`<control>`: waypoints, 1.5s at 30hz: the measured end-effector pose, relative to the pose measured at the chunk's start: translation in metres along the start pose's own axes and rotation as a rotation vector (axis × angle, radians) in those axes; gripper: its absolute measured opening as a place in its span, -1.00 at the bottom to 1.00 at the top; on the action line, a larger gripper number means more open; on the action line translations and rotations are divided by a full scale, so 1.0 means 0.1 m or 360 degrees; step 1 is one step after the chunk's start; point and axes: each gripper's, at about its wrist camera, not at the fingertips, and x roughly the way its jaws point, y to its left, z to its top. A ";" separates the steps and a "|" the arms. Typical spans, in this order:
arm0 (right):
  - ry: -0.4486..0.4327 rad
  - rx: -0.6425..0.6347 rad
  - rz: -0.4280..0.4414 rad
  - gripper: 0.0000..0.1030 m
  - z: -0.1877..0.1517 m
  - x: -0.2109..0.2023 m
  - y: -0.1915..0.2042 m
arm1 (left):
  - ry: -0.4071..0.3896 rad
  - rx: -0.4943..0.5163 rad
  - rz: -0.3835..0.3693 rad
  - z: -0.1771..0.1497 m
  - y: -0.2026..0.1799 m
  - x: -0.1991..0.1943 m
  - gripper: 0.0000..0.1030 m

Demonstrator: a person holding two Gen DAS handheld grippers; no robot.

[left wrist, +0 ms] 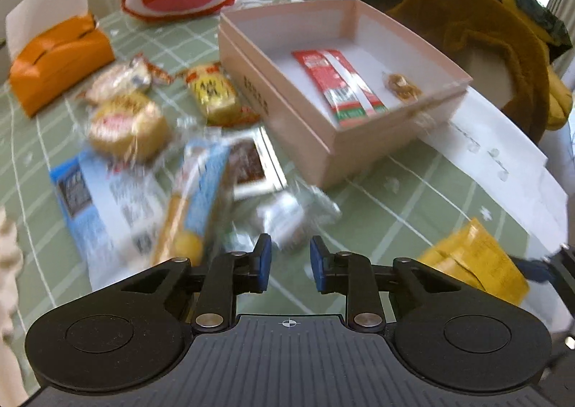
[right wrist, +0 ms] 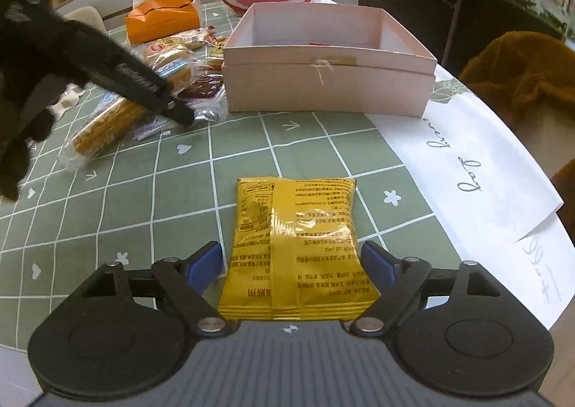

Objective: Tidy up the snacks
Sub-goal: 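Grasp the yellow foil packet with the right tool and lift it, then hold the yellow packet in the right tool while the left tool grasps a small clear packet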

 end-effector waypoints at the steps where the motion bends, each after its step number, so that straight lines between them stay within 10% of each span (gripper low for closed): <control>1: -0.0003 0.0008 -0.0003 0.74 0.00 0.00 0.01 | 0.0016 -0.0023 -0.0005 -0.06 -0.03 -0.03 -0.46; 5: 0.0001 0.0017 -0.0012 0.91 0.00 0.04 0.04 | 0.0062 -0.0084 -0.0052 -0.28 -0.18 -0.06 -0.46; 12: 0.0013 -0.0014 -0.0007 1.00 -0.04 0.05 0.03 | -0.0233 -0.0058 -0.0028 -0.13 -0.02 -0.27 -0.46; 20: 0.0070 -0.0099 0.0063 1.00 -0.01 0.04 -0.01 | -0.0106 -0.0428 -0.0172 0.16 0.50 0.19 -0.46; 31: 0.0026 -0.0187 0.0152 1.00 -0.07 0.00 -0.14 | -0.0039 0.0067 -0.0077 -0.05 -0.18 0.10 -0.12; 45: 0.0104 -0.0039 -0.0011 1.00 0.05 0.08 -0.03 | -0.0108 -0.0019 -0.0140 -0.35 -0.19 -0.03 -0.18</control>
